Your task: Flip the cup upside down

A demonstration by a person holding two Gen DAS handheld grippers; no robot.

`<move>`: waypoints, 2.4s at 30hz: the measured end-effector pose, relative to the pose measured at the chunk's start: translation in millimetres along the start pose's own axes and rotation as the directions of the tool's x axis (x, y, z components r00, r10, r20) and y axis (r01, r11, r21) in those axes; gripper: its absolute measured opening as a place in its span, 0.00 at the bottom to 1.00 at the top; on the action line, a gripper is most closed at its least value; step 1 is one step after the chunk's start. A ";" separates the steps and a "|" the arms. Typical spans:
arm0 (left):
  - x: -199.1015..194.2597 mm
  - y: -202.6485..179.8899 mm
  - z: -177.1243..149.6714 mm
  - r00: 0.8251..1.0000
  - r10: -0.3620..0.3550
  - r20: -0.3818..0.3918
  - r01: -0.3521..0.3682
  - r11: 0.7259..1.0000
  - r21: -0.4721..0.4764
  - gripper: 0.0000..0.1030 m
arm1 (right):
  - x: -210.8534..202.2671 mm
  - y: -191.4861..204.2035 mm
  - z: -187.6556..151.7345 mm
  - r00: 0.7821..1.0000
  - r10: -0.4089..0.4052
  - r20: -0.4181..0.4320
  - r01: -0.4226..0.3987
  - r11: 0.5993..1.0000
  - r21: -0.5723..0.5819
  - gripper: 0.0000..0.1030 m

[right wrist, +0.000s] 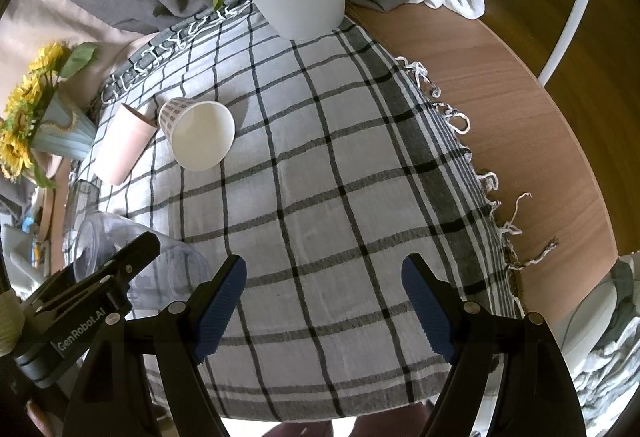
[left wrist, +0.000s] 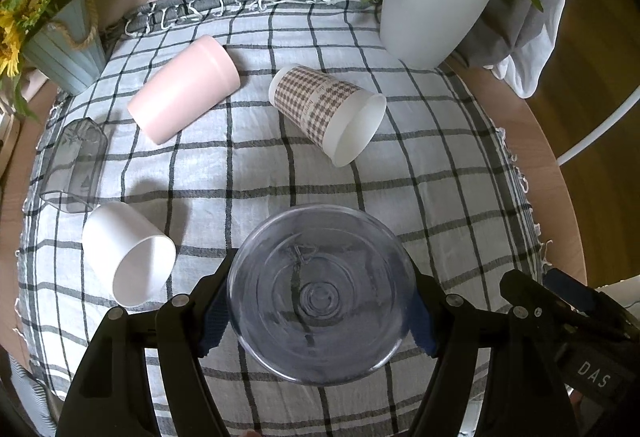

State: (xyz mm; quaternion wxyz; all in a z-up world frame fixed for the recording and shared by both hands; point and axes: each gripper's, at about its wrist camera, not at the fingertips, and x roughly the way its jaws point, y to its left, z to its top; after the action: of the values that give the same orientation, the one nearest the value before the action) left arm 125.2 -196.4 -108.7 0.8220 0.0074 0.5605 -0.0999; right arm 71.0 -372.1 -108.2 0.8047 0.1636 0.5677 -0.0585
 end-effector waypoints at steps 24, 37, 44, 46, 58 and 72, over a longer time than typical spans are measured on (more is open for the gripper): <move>-64.7 7.2 -14.6 0.985 0.038 0.171 -0.039 0.999 0.003 0.89 | -54.1 16.9 -6.2 0.984 -0.062 0.169 0.072 0.996 -0.056 0.87; -125.8 33.4 -51.8 0.957 0.084 0.279 -0.078 0.996 -0.035 0.98 | -101.1 48.0 -36.5 0.965 -0.004 0.262 0.038 0.992 -0.124 0.90; -146.2 59.6 -75.9 0.948 0.130 0.291 -0.113 0.991 -0.075 1.00 | -109.9 72.5 -59.9 0.959 0.032 0.283 0.016 0.986 -0.164 0.91; -151.2 67.0 -82.7 0.947 0.141 0.289 -0.121 0.989 -0.084 1.00 | -109.8 79.0 -66.4 0.962 0.038 0.272 0.009 0.985 -0.169 0.91; -174.5 92.3 -105.7 0.935 0.171 0.312 -0.143 0.984 -0.109 1.00 | -115.6 107.9 -91.2 0.962 0.058 0.266 -0.006 0.981 -0.193 0.91; -181.5 97.4 -106.9 0.931 0.165 0.325 -0.138 0.985 -0.106 1.00 | -120.3 116.6 -96.4 0.958 0.053 0.281 0.002 0.981 -0.194 0.91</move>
State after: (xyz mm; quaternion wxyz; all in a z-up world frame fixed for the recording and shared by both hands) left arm -20.2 -59.3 9.5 0.9097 0.0003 0.4150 -0.0133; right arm -24.6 -241.8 -2.1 0.8908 0.0821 0.4466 -0.0158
